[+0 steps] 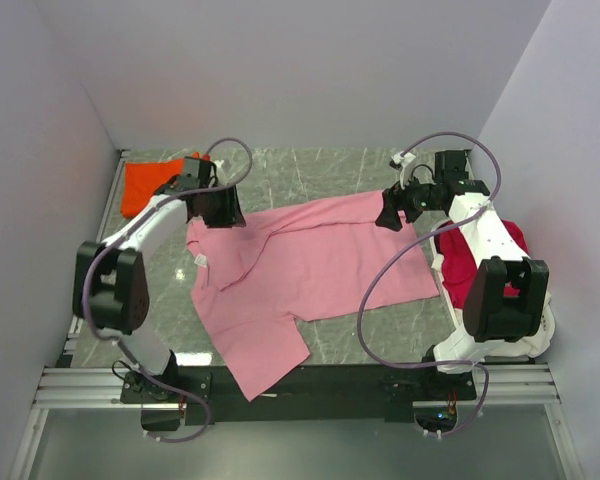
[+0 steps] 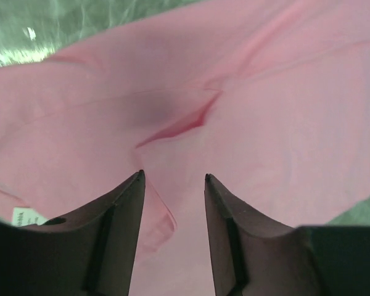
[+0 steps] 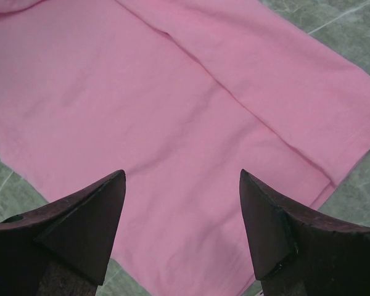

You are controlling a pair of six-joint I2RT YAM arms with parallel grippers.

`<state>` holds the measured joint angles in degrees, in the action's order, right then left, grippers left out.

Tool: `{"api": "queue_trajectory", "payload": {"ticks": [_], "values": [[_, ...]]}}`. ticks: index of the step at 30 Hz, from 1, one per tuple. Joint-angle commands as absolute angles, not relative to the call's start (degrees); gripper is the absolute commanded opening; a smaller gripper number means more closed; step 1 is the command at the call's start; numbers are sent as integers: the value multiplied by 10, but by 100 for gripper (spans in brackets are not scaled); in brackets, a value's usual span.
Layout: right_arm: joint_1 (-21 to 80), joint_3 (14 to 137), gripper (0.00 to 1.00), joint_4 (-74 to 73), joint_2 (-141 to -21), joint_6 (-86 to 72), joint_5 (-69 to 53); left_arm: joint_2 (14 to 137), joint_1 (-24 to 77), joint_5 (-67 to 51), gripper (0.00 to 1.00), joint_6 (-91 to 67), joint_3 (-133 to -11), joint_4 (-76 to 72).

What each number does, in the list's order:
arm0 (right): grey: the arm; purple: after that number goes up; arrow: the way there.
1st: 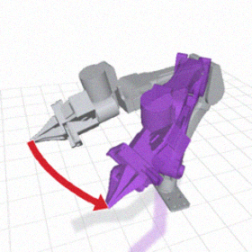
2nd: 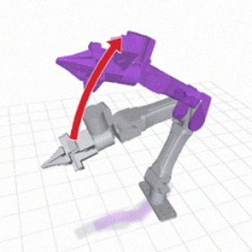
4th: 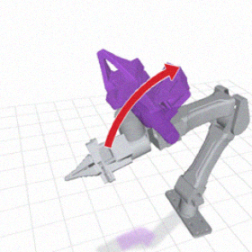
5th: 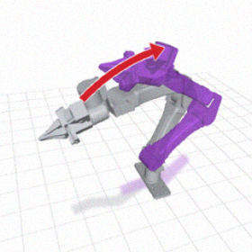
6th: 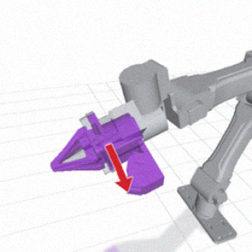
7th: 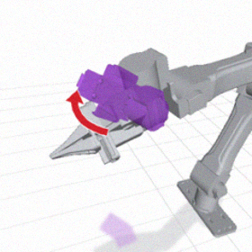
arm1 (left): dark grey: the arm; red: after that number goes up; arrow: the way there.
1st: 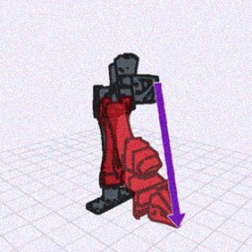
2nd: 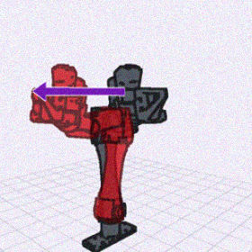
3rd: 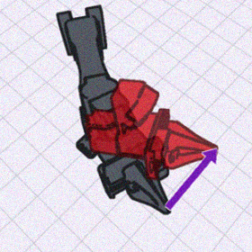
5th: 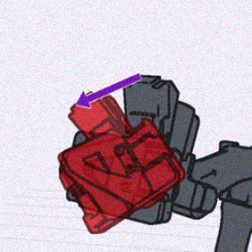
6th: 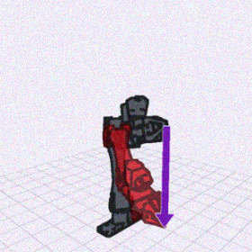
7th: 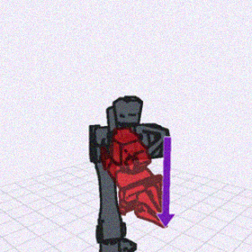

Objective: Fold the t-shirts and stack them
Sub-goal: Fold the tshirt

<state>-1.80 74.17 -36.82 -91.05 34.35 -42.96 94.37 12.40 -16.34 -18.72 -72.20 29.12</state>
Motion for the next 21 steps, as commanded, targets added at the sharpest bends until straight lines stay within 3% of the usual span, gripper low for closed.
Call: {"api": "queue_trajectory", "payload": {"ticks": [1,18,21], "values": [[-22,733,80,-358,-895,343,-436,1002,131,-142,48,-216,-732,296],[-29,733,80,-358,-902,343,-440,1095,143,-140,39,-229,-743,297],[-28,734,80,-358,-901,343,-442,1100,145,-145,33,-229,-744,295]]}}
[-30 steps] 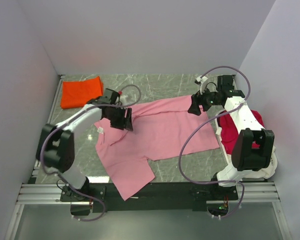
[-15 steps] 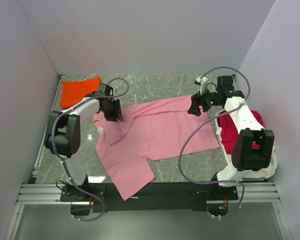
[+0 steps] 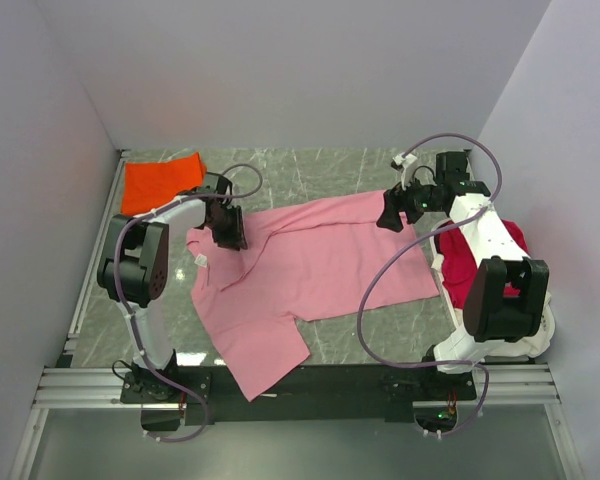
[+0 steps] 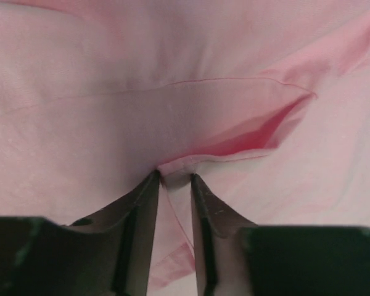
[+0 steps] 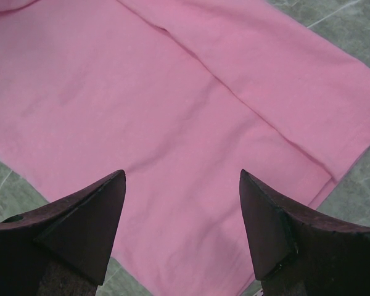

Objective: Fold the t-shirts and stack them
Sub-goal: Fold the tshirt

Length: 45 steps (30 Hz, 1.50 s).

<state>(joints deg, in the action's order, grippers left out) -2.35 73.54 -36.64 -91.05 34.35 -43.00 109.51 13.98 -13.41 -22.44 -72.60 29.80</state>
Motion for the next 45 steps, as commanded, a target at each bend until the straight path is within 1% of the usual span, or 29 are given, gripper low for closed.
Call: {"api": "queue_trajectory", "payload": {"ticks": [1,2,4,5,7,8,10,11,16,18,19,22,23,24,25,26,27,28,30,31,32,34,35,36,37,38,40,43,45], "values": [[-29,734,80,-357,-901,343,-441,1100,146,-148,31,-228,-745,297],[-29,735,80,-358,-901,343,-442,1100,149,-149,27,-228,-747,298],[-30,733,80,-357,-901,344,-441,1099,150,-155,23,-227,-749,299],[-30,733,80,-357,-901,344,-441,1097,151,-154,18,-226,-750,302],[-31,732,80,-358,-900,344,-441,1093,155,-156,13,-225,-751,304],[-32,733,80,-358,-901,344,-442,1091,156,-159,8,-225,-751,306],[-32,732,80,-359,-901,345,-443,1087,157,-158,5,-224,-751,308],[-32,732,80,-359,-901,345,-444,1085,158,-162,1,-223,-752,308],[-34,731,80,-359,-899,346,-442,1066,177,-188,1,-220,-753,313],[-35,732,80,-359,-900,347,-440,1057,198,-231,1,-219,-751,315],[-36,732,80,-359,-899,348,-439,1055,206,-256,2,-218,-748,309],[-40,732,80,-359,-901,350,-436,1049,241,-320,21,-213,-726,300],[-40,731,80,-359,-904,350,-436,1049,256,-329,25,-209,-717,301],[-41,733,80,-359,-906,351,-435,1048,260,-336,27,-202,-714,301],[-40,733,80,-360,-908,352,-434,1045,263,-323,29,-200,-711,301],[-41,735,80,-360,-911,352,-431,1036,265,-301,34,-200,-711,307],[-41,737,80,-360,-914,352,-427,1028,265,-280,36,-200,-711,306],[-41,741,80,-360,-918,353,-425,1002,265,-229,38,-202,-713,302],[-41,754,80,-361,-938,352,-410,970,259,-180,38,-209,-713,280],[-41,762,80,-361,-947,349,-404,936,256,-118,41,-212,-709,270],[-41,781,80,-364,-968,341,-390,919,244,-93,45,-224,-704,247],[-41,803,80,-361,-993,321,-369,872,219,-66,55,-241,-673,218],[-41,827,80,-351,-1019,287,-353,860,181,-72,58,-265,-659,189],[-41,841,80,-345,-1033,265,-313,850,157,-86,58,-278,-644,176],[-41,857,79,-340,-1048,247,-297,839,133,-102,57,-292,-616,165],[-41,885,79,-338,-1078,230,-289,838,88,-134,56,-314,-604,155],[-41,923,77,-325,-1121,197,-250,845,46,-146,53,-326,-584,142],[-41,978,74,-340,-1190,164,-201,864,19,-138,52,-334,-576,133],[-41,1042,70,-357,-1225,149,-181,879,10,-137,51,-340,-581,128]]}}
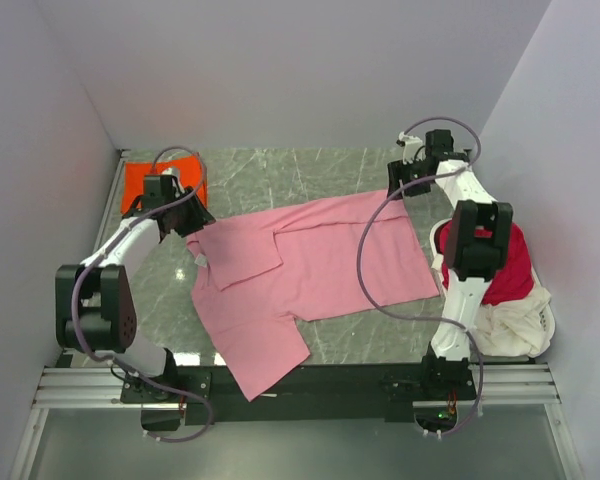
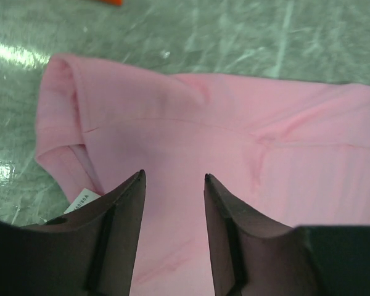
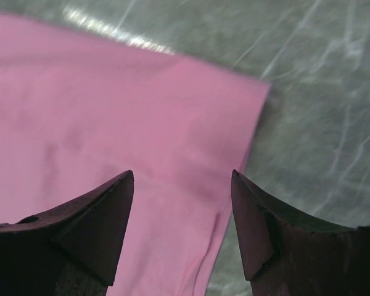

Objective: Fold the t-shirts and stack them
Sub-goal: Fold the tshirt

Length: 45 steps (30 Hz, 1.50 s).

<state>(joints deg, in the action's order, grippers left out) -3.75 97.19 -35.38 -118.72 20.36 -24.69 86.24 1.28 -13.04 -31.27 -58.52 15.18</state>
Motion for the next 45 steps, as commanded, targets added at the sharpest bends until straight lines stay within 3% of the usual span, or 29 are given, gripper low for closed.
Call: {"api": "queue_trajectory", "payload": {"ticks": [1,7,14,18,22,37,43,44,45], "values": [[-41,1080,68,-373,-1256,142,-179,895,3,-137,47,-345,-584,128],[-41,1172,58,-421,-1335,132,-168,926,2,-131,46,-358,-588,119],[-41,1179,42,-434,-1354,131,-180,971,2,-122,41,-360,-594,126],[-41,1197,10,-436,-1363,125,-185,997,2,-121,38,-365,-590,120],[-41,1222,0,-411,-1369,110,-159,1018,-18,-117,30,-366,-592,120],[-32,1317,0,-412,-1410,99,-111,1047,-22,-113,28,-355,-621,120],[-33,1269,19,-418,-1380,129,-103,1015,-22,-128,30,-350,-613,111],[-33,1257,23,-415,-1369,132,-103,1010,-22,-132,31,-348,-611,111],[-34,1238,35,-413,-1352,139,-106,999,-22,-134,32,-346,-609,108]]}}
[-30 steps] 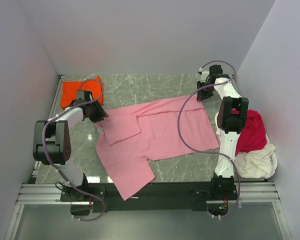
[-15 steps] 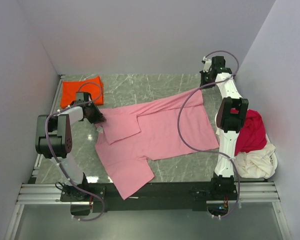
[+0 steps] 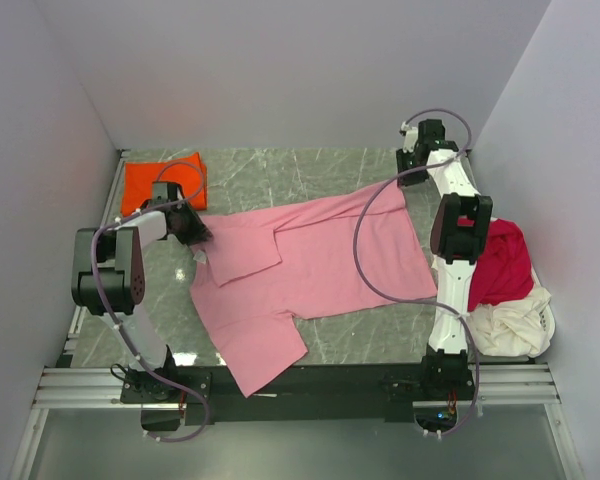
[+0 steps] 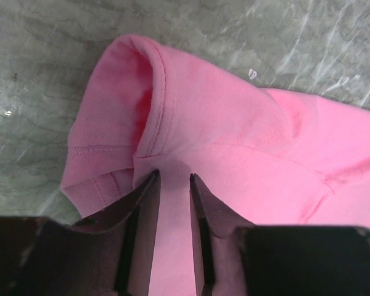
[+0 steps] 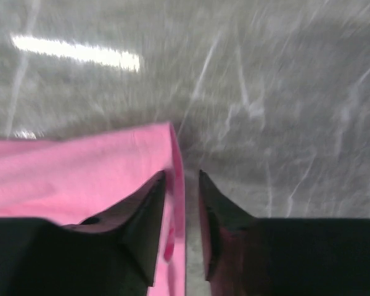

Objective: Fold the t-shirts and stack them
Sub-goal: Fold the tshirt

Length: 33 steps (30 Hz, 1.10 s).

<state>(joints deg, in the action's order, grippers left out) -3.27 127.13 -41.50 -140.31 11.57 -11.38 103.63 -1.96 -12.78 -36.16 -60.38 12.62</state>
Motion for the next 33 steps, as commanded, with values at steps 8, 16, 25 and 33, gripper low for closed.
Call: {"api": "queue_trajectory", "payload": {"ticks": [8,16,25,33], "values": [[-38,1165,52,-424,-1273,152,-191,966,-22,-148,34,-334,-609,113],[-38,1185,51,-445,-1308,134,-188,983,-22,-167,34,-336,-603,105],[-38,1190,49,-446,-1336,140,-136,991,-22,-172,34,-336,-602,102],[-39,1169,41,-448,-1338,147,-139,997,-22,-172,34,-336,-603,101]]}}
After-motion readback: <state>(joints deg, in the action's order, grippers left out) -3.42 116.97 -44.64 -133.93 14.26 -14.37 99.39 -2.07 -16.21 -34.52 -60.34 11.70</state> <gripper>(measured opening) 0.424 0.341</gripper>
